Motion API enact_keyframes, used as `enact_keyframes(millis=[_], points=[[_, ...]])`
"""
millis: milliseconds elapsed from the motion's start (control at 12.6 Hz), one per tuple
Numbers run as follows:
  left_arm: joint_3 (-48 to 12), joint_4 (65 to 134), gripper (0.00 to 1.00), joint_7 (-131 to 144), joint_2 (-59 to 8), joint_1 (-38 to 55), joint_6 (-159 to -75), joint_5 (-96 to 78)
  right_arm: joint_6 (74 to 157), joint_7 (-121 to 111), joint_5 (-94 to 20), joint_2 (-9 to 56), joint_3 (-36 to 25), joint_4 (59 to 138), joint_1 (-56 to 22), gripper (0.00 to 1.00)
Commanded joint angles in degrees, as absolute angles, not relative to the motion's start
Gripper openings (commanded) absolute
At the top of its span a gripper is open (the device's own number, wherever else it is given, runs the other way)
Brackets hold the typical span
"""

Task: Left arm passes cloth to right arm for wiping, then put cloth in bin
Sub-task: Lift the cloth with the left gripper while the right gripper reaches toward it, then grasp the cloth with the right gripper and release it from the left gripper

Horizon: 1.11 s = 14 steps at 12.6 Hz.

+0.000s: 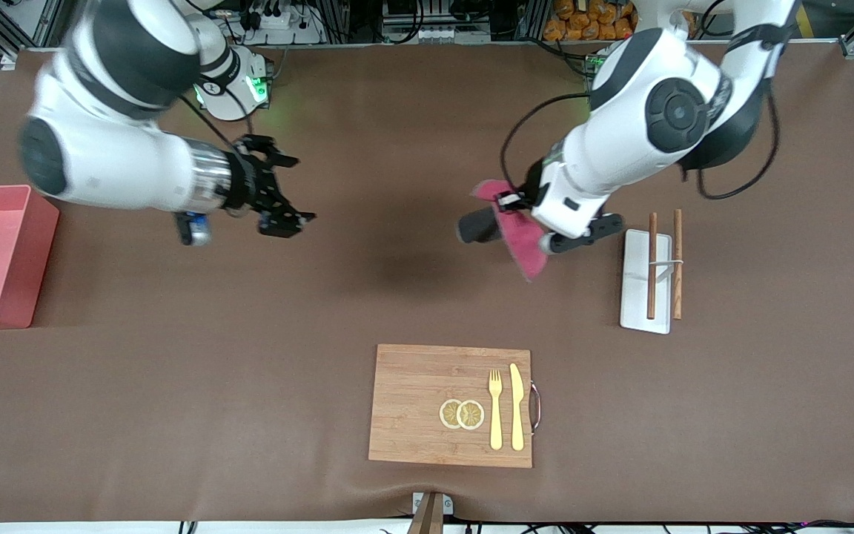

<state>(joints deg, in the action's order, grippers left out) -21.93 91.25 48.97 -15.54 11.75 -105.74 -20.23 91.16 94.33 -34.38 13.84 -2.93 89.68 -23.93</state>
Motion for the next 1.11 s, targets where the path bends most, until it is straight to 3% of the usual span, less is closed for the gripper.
enact_keyframes(millis=[0,398,478,557,637,716,1035], points=[[-21.9,85.6,0.0,49.4,-20.2,15.2,-108.1,-27.1,95.6,102.4,-39.3,17.0,-3.5,88.7,-26.4,1.0],[-21.9,85.2,0.0,48.3,-20.9,17.6,-117.2,-35.7,104.7,108.8,-40.2,21.6,-3.5,89.1,-33.1,1.0],[-21.9,85.1,0.0,48.9,-20.8,17.6,-118.1,-36.6,104.9,107.9,-40.2,21.7,-3.5,89.3,-33.6,0.89],[-21.9,85.1,0.0,48.7,-20.8,17.4,-118.4,-37.3,105.1,106.4,-40.2,21.7,-3.4,89.7,-35.1,0.67],[-21.9,85.0,0.0,48.7,-20.7,17.3,-118.6,-37.4,106.7,105.7,-40.2,21.8,-3.4,89.7,-35.8,0.24],[-21.9,85.0,0.0,48.6,-20.6,17.3,-118.7,-37.4,106.9,105.5,-40.1,21.8,-3.4,89.6,-35.7,0.0],[-21.8,85.0,0.0,49.2,-20.4,17.5,-119.0,-37.2,102.2,100.7,-40.1,21.5,-3.8,89.3,-32.9,0.0]])
